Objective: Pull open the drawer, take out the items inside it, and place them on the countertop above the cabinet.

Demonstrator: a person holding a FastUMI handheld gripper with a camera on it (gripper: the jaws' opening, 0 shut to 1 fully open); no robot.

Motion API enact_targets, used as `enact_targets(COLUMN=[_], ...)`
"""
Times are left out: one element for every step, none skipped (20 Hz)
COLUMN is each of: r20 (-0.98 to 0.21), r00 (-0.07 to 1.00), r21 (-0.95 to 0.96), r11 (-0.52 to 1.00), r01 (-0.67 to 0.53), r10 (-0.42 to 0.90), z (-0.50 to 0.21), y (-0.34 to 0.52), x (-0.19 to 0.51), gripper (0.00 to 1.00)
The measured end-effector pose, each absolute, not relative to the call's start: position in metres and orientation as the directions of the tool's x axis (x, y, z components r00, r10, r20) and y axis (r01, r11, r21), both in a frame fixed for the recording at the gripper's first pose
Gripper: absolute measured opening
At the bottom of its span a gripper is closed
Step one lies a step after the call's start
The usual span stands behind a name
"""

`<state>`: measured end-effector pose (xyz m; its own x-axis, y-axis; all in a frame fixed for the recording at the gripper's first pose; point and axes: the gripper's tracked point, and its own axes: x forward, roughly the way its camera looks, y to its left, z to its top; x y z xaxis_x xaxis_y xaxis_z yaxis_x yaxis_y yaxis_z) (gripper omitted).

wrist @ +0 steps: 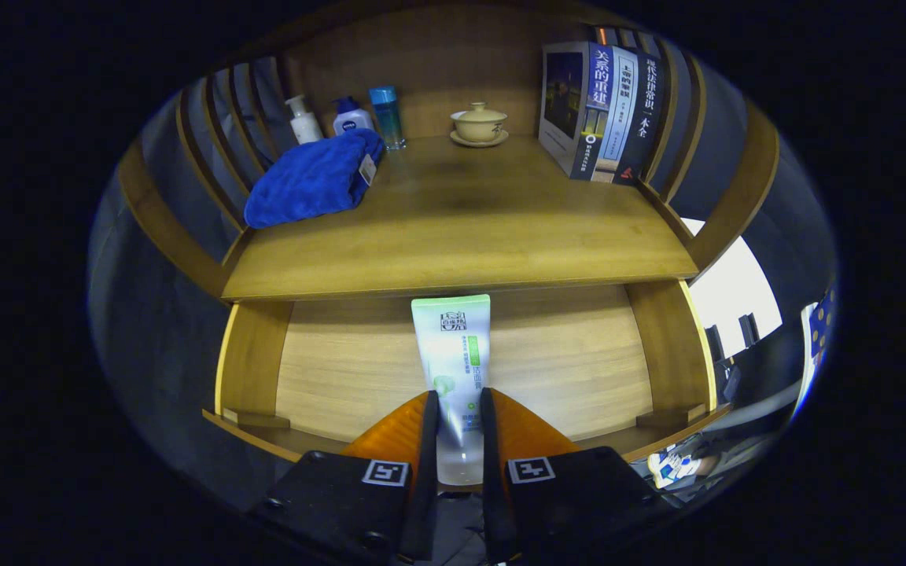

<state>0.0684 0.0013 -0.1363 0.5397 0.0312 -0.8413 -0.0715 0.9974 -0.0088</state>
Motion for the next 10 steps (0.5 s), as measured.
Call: enact_targets(r20=[-0.837, -0.833, -0.827, -0.822, -0.816, -0.81, -0.804, -0.799, -0.796, -0.791], r00=[0.546, 0.553, 0.561, 0.569, 0.577, 0.586, 0.593, 0.599, 0.604, 0.61], r21=[-0.01, -0.01, -0.012, -0.014, -0.013, -0.012, -0.013, -0.015, -0.02, -0.025], r11=[0.997, 0.997, 0.997, 0.996, 0.996, 0.996, 0.996, 0.996, 0.996, 0.996], r01=[-0.075, -0.078, -0.08, -0.085, -0.085, -0.084, -0.086, -0.087, -0.09, -0.09], r10=[0.033, 0.035, 0.035, 0.037, 0.038, 0.04, 0.041, 0.04, 0.038, 0.035], z=[-0.131, -0.125, -0.12, -0.113, -0.107, -0.102, -0.098, -0.093, -0.091, -0.088], y=[0.002, 0.003, 0.003, 0.004, 0.004, 0.005, 0.007, 0.009, 0.01, 0.012], x=[0.069, 0.07, 0.071, 0.073, 0.075, 0.079, 0.084, 0.088, 0.093, 0.1], gripper=[0.32, 0.32, 0.32, 0.32, 0.32, 0.32, 0.32, 0.32, 0.32, 0.32])
